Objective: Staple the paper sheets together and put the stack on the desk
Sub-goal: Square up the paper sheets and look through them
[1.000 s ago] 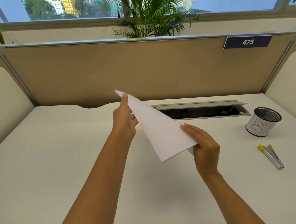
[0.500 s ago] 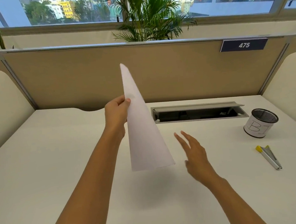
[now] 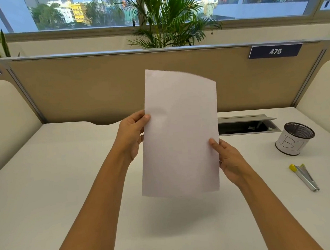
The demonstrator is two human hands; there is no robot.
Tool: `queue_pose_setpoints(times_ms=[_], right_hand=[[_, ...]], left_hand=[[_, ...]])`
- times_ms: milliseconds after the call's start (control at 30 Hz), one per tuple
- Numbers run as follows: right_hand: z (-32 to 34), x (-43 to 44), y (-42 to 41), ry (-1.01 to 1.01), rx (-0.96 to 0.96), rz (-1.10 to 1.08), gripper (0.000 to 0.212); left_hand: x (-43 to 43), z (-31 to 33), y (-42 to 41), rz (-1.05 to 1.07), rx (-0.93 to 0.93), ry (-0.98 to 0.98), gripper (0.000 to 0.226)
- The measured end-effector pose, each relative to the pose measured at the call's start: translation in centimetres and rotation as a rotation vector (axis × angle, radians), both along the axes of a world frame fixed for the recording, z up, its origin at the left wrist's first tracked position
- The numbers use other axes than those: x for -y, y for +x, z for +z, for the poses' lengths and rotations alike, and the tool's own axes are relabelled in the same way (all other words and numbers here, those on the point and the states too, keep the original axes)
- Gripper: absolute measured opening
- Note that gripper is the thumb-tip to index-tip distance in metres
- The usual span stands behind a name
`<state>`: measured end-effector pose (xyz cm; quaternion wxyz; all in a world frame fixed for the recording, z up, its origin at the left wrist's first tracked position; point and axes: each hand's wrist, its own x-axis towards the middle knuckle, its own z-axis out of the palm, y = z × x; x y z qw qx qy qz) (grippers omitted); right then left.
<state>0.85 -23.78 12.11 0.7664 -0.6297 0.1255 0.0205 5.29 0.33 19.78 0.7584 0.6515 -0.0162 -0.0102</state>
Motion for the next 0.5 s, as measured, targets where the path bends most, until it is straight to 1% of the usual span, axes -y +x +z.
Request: queue_pose_setpoints(times_ms=[100, 200, 233, 300, 333, 367, 433, 500], right_hand=[[-0.1, 0.5, -0.1, -0.125, -0.006, -0.048, 0.034], [-0.3, 0.1, -0.1, -0.277, 0.007, -0.108, 0.03], [-0.6, 0.1, -0.1, -0.263, -0.007, -0.115, 0.031], [-0.9, 0.3, -0.2, -0.152, -0.084, -0.077, 0.037], [-1.1, 0.5, -0.3, -0.146, -0.136, -0.045, 0.042], [-1.4, 0.6, -0.4, -0.195, -0.185, -0.01, 0.046], [-2.3, 0.5, -0.4, -0.348, -0.245, 0.011, 0.046], [-3.1, 0.0, -0.3, -0.452, -0.261, -0.033, 0.043]], left_hand=[[-0.3, -1.7, 0.3, 0.099, -0.041, 0.134, 0.026], [-0.2, -3.3, 0.3, 0.177, -0.083, 0.29, 0.026], [-0.1, -3.7, 0.3, 0.188, -0.116, 0.316, 0.025], [-0.1, -4.2, 0.4, 0.181, -0.22, 0.263, 0.024], [-0.1, -4.5, 0.6, 0.174, -0.276, 0.242, 0.026], [-0.1, -4.8, 0.6, 0.17, -0.321, 0.258, 0.026], [-0.4, -5.9, 0.9, 0.165, -0.366, 0.405, 0.015], [-0.2, -6.8, 0.8, 0.187, -0.362, 0.539, 0.022]])
